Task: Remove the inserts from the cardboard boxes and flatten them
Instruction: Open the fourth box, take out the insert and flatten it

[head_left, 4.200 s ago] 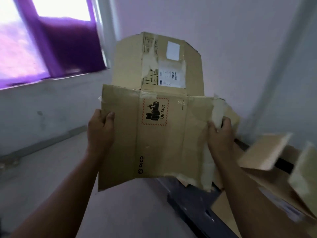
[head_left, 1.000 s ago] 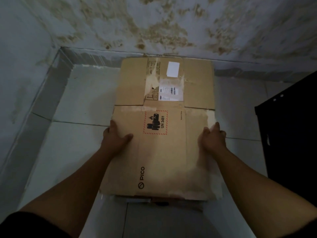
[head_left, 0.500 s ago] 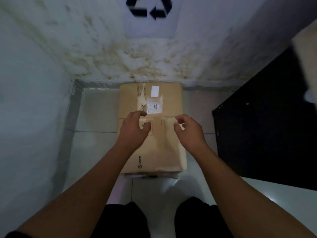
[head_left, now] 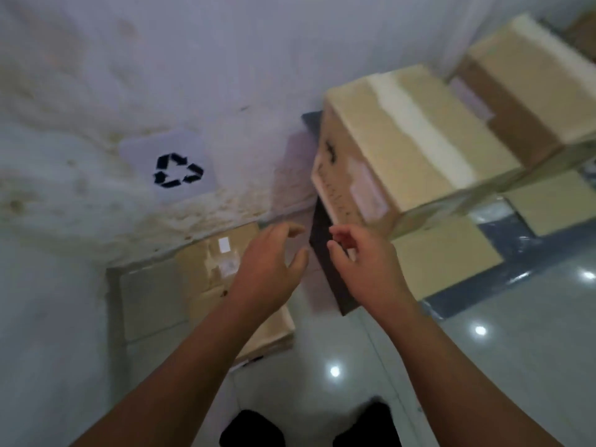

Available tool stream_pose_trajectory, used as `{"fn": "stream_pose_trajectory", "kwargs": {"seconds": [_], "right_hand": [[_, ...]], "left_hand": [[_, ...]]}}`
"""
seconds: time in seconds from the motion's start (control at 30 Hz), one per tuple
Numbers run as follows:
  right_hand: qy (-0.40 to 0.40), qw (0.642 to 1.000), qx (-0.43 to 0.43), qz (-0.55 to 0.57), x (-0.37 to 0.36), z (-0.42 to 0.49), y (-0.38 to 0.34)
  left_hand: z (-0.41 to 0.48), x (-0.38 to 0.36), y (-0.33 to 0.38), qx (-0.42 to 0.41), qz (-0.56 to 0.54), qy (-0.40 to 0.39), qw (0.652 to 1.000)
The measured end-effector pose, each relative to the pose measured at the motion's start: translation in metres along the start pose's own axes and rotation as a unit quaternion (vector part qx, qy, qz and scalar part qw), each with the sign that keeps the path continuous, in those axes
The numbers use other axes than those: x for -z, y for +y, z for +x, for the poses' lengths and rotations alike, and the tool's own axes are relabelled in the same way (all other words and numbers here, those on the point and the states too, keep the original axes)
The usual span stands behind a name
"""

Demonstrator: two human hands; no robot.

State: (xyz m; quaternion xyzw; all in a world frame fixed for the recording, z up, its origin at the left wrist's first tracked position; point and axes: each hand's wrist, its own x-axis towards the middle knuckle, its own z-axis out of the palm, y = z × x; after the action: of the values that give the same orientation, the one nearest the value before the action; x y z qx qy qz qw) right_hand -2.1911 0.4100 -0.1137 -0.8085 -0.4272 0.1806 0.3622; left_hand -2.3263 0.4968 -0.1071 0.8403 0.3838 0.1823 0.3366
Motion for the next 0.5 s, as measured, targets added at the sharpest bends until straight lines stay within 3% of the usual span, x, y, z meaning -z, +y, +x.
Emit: {"fn": "stream_pose_trajectory", "kwargs": {"seconds": [0.2, 0.37, 0.5], "right_hand": [[0.053, 0.998, -0.032, -0.001, 0.139, -0.005, 0.071], [0.072, 0.996, -0.058, 0.005, 0.253, -0.001, 0.151], [0.076, 0.996, -0.051, 0.000, 0.331, 0.012, 0.201]], "left_hand": [[0.025, -0.072, 0.131, -0.051, -0.005, -0.032, 0.998], [0.044, -0.153, 0.230, -0.020, 0.001, -0.026, 0.999], [0.063, -0.202, 0.303, -0.045, 0.011, -0.029, 0.999]]}}
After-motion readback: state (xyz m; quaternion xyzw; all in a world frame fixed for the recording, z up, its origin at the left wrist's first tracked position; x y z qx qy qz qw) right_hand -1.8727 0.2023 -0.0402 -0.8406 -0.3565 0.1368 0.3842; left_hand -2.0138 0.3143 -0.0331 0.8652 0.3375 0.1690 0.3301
